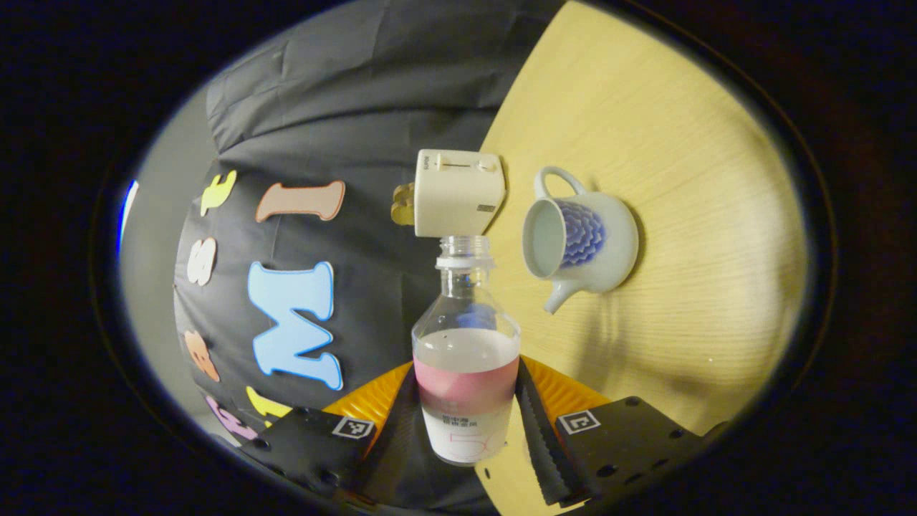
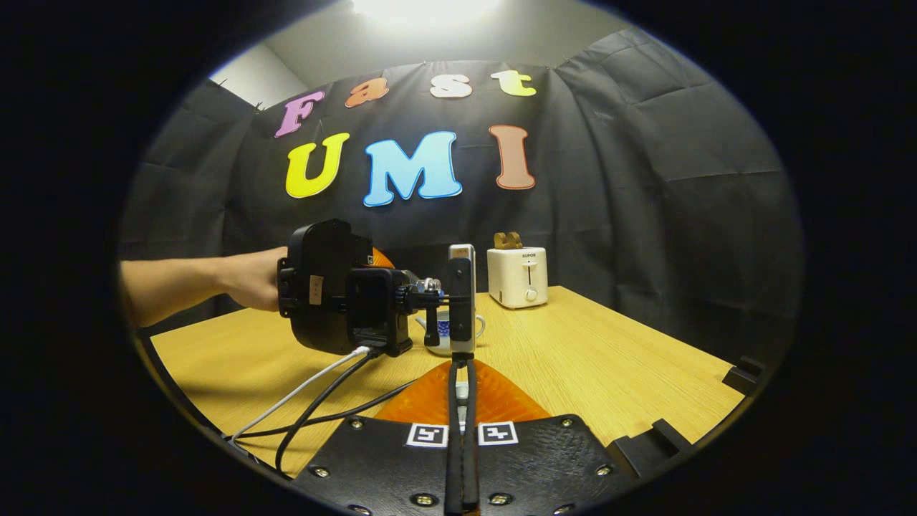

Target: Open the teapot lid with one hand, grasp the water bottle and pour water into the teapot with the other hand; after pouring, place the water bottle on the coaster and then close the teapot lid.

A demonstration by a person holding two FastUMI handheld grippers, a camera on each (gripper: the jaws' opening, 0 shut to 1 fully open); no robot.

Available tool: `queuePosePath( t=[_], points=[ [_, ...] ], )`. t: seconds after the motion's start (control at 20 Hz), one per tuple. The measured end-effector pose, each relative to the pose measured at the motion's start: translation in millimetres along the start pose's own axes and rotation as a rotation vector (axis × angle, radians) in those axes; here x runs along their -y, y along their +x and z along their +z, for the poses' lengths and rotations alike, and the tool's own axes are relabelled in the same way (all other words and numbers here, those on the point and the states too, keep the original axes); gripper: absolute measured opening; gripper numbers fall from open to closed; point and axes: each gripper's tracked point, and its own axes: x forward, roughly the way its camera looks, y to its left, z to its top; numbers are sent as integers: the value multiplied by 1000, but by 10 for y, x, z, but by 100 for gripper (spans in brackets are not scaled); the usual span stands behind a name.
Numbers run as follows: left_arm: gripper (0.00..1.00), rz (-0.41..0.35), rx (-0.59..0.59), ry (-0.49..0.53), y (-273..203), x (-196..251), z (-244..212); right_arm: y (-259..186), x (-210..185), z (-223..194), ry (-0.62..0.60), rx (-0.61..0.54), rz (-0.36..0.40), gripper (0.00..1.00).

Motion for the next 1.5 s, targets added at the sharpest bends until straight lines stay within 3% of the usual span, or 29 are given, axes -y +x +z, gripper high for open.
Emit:
queuePosePath(
  t=[0.3, 0.55, 0.65, 0.85, 0.95, 1.05, 1.35, 1.5],
  points=[
    [86, 37, -18, -351, -373, -32, -371, 124, -100, 10, -36, -4, 30, 1],
    [86, 159, 40, -776, -763, -379, -763, 358, -206, 169, -33, 36, 59, 1],
    [86, 168, 70, -970, -996, -431, -926, 481, -227, 247, -38, 61, 55, 1],
    [85, 251, 130, -1201, -1257, -536, -1311, 746, -336, 292, -47, 84, 57, 1],
    [85, 317, 99, -1318, -1305, -519, -1585, 848, -415, 264, -40, 75, 68, 1],
    [85, 329, 89, -1384, -1327, -467, -1729, 902, -483, 242, -40, 70, 78, 1],
    [85, 356, 85, -1346, -1102, -538, -1885, 955, -543, 228, -59, 67, 86, 1],
    [85, 346, 90, -1439, -880, -483, -1975, 915, -529, 212, -49, 58, 81, 1]
  ],
)
